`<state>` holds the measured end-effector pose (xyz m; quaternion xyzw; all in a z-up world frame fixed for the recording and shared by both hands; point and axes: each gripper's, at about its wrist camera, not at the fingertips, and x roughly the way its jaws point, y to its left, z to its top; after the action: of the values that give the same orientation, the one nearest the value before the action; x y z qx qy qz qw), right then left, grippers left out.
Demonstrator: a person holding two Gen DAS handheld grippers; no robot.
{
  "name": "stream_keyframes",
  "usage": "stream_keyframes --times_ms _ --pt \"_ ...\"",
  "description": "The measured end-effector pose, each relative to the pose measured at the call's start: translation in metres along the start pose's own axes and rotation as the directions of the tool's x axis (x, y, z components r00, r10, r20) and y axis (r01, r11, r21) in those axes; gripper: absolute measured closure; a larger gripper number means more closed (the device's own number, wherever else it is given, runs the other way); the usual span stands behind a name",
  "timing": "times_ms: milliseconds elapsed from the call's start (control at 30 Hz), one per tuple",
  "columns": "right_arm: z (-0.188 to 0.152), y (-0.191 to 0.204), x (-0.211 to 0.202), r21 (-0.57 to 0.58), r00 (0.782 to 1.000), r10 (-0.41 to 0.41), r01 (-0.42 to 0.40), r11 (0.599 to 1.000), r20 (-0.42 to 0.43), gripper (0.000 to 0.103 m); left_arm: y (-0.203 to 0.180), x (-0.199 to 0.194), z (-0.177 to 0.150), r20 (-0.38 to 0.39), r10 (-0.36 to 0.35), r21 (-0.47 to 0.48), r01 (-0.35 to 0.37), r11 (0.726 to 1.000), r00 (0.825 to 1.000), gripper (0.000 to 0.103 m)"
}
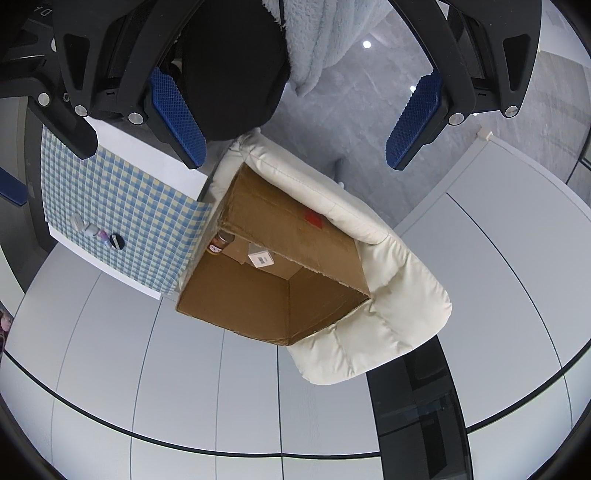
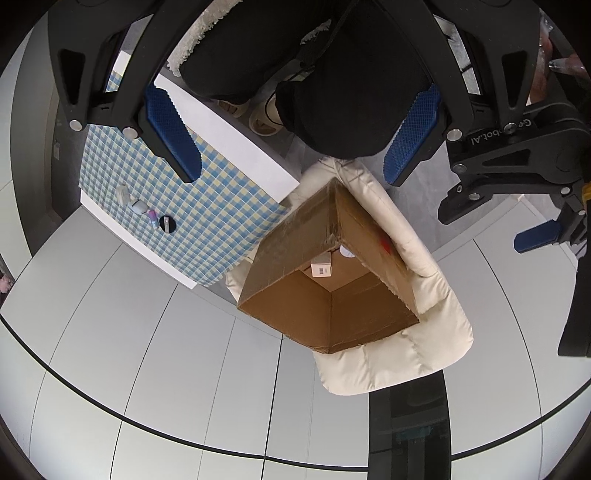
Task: Organize objects
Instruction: 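Withdraw both open tools from the cardboard box back toward the table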
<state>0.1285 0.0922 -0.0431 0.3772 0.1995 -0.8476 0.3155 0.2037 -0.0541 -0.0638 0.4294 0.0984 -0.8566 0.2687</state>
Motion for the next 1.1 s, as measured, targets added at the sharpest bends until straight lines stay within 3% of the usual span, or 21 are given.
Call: stream_keyframes --times_ms 400,1100 --pt "-0.028 0.007 -0.017 -0.01 1.0 0.008 -0.009 1.0 -0.025 0.003 0.003 -0.022 -0.015 0.014 -0.017 0.01 0.016 1.0 1.0 0.005" --pt "-0.046 0.016 -0.045 -0.019 1.0 -0.02 0.02 1.0 -0.001 0.003 0.006 -0.048 -0.022 0.065 -0.019 0.022 0.017 1.0 0.998 0.005"
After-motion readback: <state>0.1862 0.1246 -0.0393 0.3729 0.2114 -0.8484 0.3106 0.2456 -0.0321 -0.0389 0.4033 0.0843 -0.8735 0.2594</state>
